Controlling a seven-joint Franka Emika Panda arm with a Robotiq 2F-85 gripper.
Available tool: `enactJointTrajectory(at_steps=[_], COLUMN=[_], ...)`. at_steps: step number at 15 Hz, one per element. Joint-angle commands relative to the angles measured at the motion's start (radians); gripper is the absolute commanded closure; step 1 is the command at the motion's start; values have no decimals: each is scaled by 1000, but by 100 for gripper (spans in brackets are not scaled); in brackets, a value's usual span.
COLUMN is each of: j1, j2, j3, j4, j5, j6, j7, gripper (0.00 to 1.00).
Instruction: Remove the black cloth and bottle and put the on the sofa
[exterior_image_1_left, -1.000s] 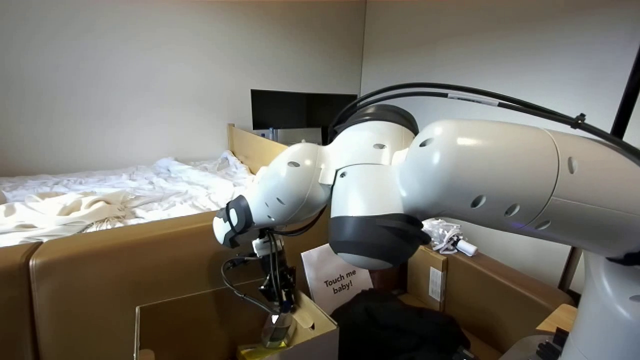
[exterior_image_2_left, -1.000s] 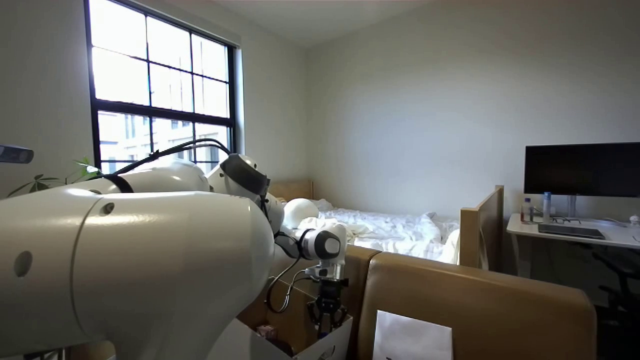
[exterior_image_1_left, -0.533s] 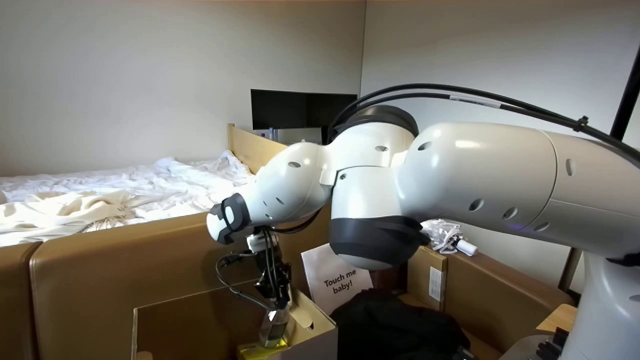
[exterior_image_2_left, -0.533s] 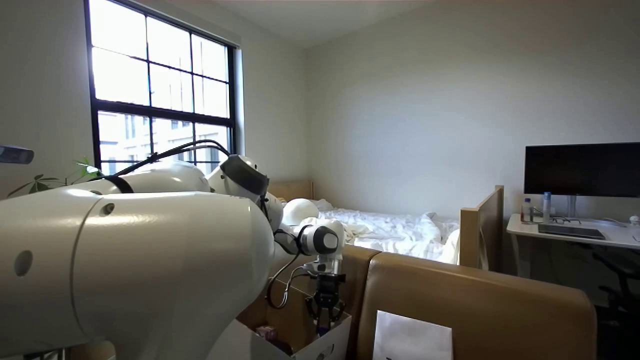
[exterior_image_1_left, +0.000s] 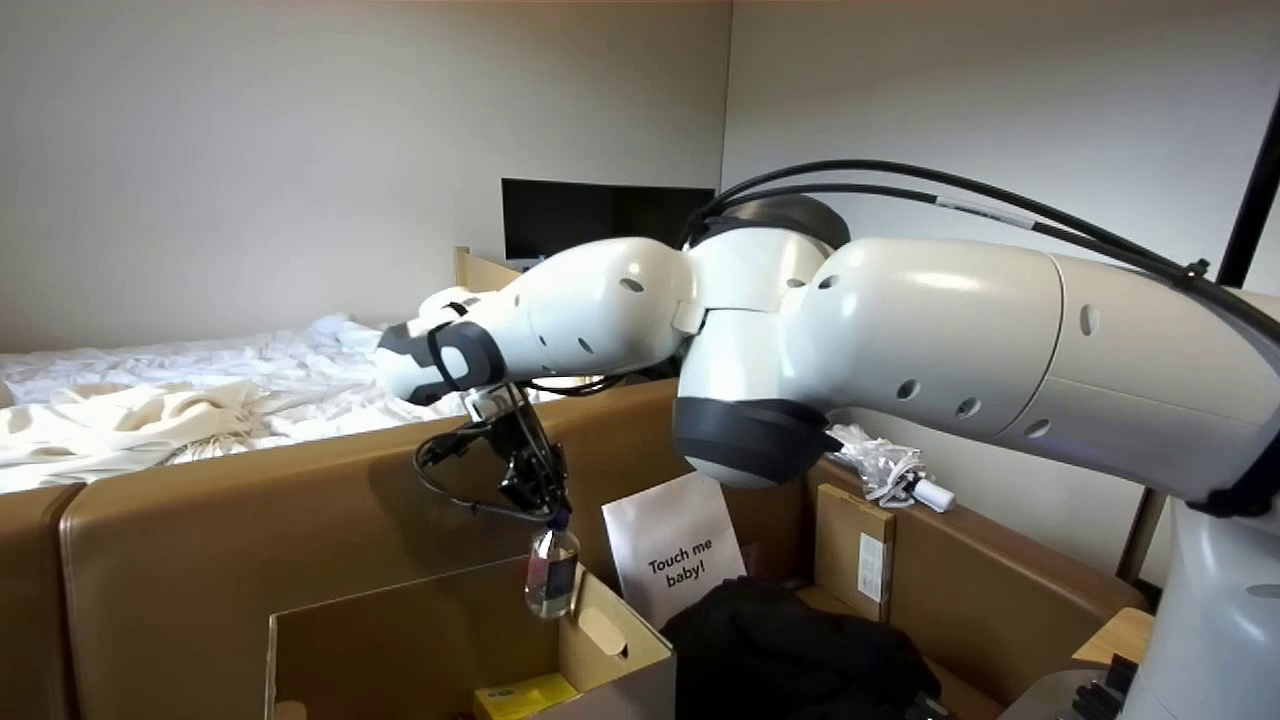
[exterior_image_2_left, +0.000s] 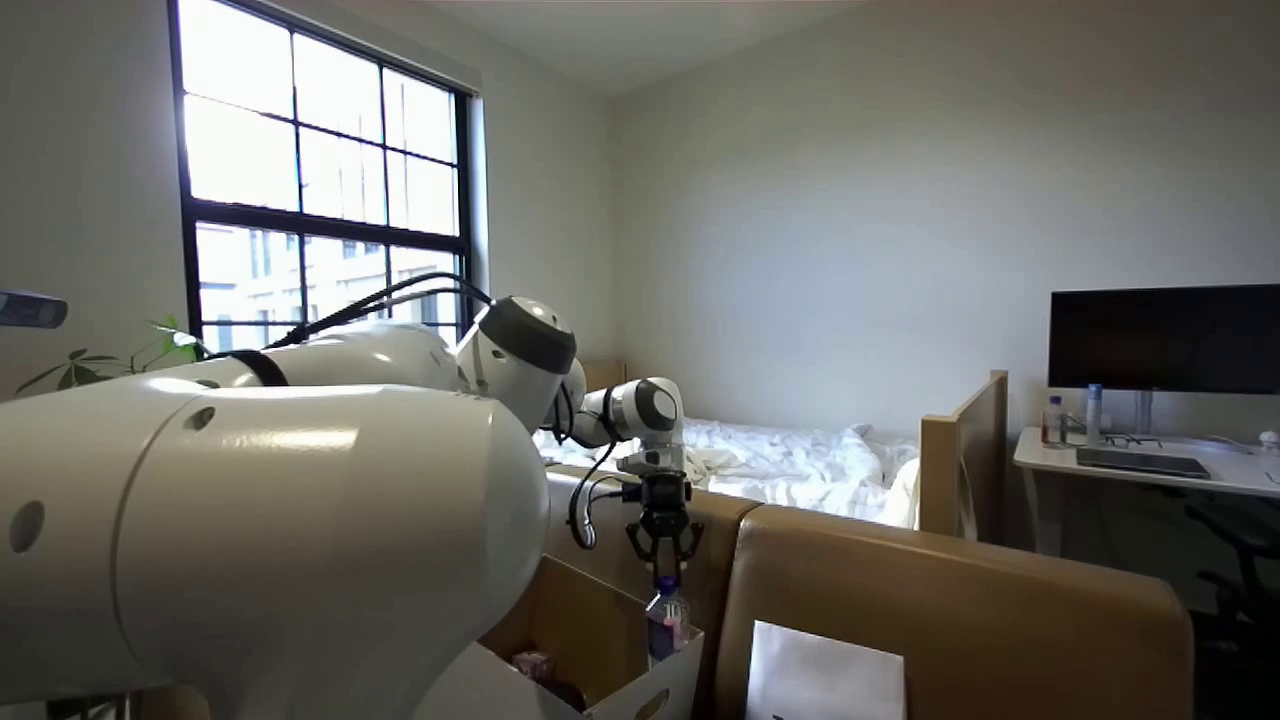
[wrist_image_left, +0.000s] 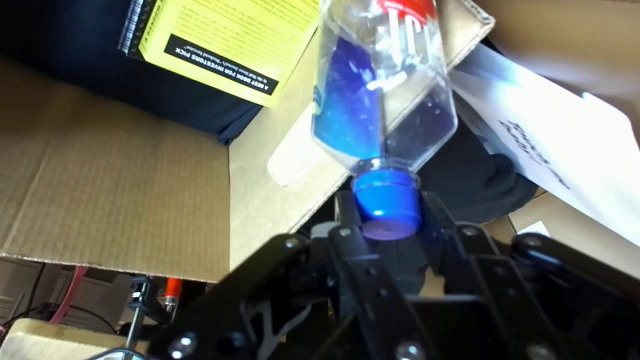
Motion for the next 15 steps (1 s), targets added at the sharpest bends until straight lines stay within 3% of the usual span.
enactJointTrajectory(at_steps=[1,2,5,15], j1=[-138,-127,-169,-167], j2=[-75,-39,-68,-134], j3=[186,94,120,9], j4=[135,161,218,355], j5=[-219,-132,-143,-238], j6=[-28,-80,-172,-527], j7=[8,-31,-31,9], gripper=[87,87,87,87])
